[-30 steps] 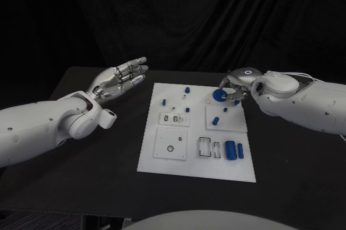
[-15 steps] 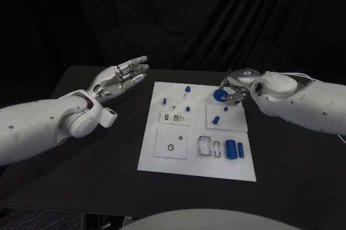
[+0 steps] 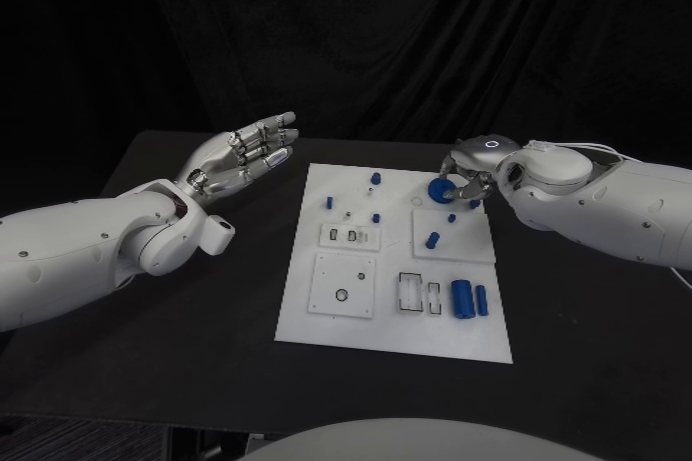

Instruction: Assemble the parts on the task board

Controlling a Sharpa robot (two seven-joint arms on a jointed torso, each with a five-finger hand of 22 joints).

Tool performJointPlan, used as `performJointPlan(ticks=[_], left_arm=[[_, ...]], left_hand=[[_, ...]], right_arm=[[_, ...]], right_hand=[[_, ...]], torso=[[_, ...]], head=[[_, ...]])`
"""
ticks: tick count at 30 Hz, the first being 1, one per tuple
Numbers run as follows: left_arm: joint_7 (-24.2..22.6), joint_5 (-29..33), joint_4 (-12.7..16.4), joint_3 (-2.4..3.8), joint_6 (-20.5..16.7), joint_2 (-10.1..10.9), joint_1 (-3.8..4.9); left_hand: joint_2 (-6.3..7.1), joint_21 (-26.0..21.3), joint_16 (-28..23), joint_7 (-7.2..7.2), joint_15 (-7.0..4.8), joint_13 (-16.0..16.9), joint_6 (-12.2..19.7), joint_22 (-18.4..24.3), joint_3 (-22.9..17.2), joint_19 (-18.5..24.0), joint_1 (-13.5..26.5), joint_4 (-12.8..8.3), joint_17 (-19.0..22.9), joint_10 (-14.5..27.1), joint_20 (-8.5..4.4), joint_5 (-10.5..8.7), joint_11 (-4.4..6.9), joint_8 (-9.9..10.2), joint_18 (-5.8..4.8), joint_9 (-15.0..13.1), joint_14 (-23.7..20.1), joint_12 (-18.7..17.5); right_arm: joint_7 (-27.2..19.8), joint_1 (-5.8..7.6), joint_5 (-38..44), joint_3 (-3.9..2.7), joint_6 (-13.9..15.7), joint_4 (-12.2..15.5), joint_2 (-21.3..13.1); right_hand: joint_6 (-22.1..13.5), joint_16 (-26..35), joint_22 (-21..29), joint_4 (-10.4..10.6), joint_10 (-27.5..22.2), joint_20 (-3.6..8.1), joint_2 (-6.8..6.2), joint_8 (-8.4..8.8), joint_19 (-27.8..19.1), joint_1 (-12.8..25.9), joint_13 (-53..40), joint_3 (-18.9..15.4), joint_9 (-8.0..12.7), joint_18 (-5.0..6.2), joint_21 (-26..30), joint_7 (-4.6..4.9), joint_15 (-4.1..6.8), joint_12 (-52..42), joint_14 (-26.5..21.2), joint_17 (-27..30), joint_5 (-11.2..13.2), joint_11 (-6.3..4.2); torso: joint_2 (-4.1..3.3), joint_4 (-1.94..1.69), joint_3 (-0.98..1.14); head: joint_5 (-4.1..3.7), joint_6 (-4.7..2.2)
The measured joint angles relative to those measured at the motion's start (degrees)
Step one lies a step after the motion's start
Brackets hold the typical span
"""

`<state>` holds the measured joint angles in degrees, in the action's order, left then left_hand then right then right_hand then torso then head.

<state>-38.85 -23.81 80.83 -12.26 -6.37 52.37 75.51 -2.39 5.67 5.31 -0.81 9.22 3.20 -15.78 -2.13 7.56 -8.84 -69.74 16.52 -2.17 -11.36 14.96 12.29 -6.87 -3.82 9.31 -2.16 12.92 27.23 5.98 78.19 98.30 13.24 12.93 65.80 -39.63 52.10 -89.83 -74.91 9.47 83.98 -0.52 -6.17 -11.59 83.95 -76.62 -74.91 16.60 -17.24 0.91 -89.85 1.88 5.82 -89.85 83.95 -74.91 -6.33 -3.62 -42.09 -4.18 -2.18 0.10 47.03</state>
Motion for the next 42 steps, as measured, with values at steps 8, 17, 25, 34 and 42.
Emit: performJointPlan(ticks=[8, 17, 25, 34, 42], left_arm=[[0.0, 0.0, 0.0, 0.00, 0.1, 0.0, -0.02], [0.0, 0.0, 0.1, 0.00, 0.1, 0.3, -0.02], [0.0, 0.0, 0.1, 0.00, 0.1, 0.2, -0.03], [0.0, 0.0, -0.3, 0.00, 0.2, -0.3, -0.03], [0.0, 0.0, -0.5, 0.00, 0.2, -0.5, -0.05]], left_hand=[[-0.17, 0.0, 0.0, 0.00, 0.00, 0.0, 0.0, 0.0, 0.0, 0.0, 0.2, 0.0, 0.0, 0.0, 0.00, 0.00, 0.00, 0.0, 0.00, 0.0, 0.0, 0.0], [-0.23, 0.0, 0.0, 0.00, 0.00, 0.0, 0.0, 0.0, 0.0, 0.0, 0.3, 0.0, 0.0, 0.0, 0.00, 0.00, 0.00, 0.0, -0.01, 0.0, 0.0, 0.0], [-0.23, 0.0, 0.0, 0.00, 0.00, 0.0, 0.0, 0.0, 0.2, -0.2, 0.3, 0.2, 0.0, 0.0, 0.21, 0.00, 0.00, 0.0, 0.00, 0.0, 0.0, 0.0], [-0.23, 0.0, 0.0, 0.00, 0.00, 0.0, 0.0, 0.0, 0.2, -0.2, 0.3, 0.2, 0.0, 0.0, 0.21, 0.00, 0.00, 0.0, -0.01, 0.0, 0.0, 0.0], [-0.23, 0.0, 0.0, 0.21, 0.00, 0.0, 0.2, 0.0, 0.3, -0.2, 0.3, 0.0, 0.0, 0.0, 0.21, 0.00, 0.00, 0.0, -0.01, 0.0, 0.0, 0.0]], right_arm=[[-0.8, 0.00, 0.0, 0.03, 1.1, 0.3, -0.1], [-1.2, 0.43, 0.1, 0.40, 2.6, 2.6, -1.0], [-1.3, 2.31, 0.1, 0.35, 2.8, 5.8, -1.2], [-1.8, 2.74, 0.1, 0.37, 2.8, 7.2, 0.1], [-2.5, 2.79, -0.4, 0.37, 2.4, 7.2, 2.4]], right_hand=[[1.1, 0.0, 0.0, -1.3, 0.0, -0.33, 0.52, 0.00, 0.1, -0.5, 0.0, -0.2, 0.0, -0.01, 0.0, 1.14, 0.00, 0.0, 0.0, 0.0, 0.0, 0.00], [1.4, 0.0, 0.0, -1.5, 0.0, -0.41, 0.47, -0.12, 0.0, -0.6, 0.0, -0.3, 0.0, -0.01, 0.0, 1.36, -0.15, 0.0, 0.2, 0.0, 0.1, 0.00], [1.4, 0.0, 0.0, -1.1, 0.1, -0.41, 1.19, -0.16, 0.0, 0.6, 0.0, -0.8, 0.0, 0.00, 0.0, 1.36, -0.15, 0.0, 0.2, 0.0, -0.1, 0.06], [1.4, 0.0, 0.0, -0.8, 0.0, -0.41, 1.05, -1.02, 0.0, 1.5, 0.0, -1.2, 0.0, 0.00, 0.0, 1.36, -0.35, 0.0, 0.0, 0.0, -0.1, 0.36], [1.4, 0.0, 0.0, -0.8, 0.0, -0.41, 1.11, -1.64, 0.0, 1.8, 0.0, -1.3, 0.0, 0.00, 0.0, 1.35, -0.35, 0.0, -0.1, 0.0, -0.1, 0.36]], torso=[[-0.01, 0.00, 0.00], [-0.02, -0.01, 0.00], [-0.01, 0.00, 0.00], [0.00, 0.01, -0.03], [-0.03, -0.03, -0.03]], head=[[0.09, 0.02], [0.44, -0.02], [0.38, -0.06], [0.53, -0.14], [0.40, -0.11]])
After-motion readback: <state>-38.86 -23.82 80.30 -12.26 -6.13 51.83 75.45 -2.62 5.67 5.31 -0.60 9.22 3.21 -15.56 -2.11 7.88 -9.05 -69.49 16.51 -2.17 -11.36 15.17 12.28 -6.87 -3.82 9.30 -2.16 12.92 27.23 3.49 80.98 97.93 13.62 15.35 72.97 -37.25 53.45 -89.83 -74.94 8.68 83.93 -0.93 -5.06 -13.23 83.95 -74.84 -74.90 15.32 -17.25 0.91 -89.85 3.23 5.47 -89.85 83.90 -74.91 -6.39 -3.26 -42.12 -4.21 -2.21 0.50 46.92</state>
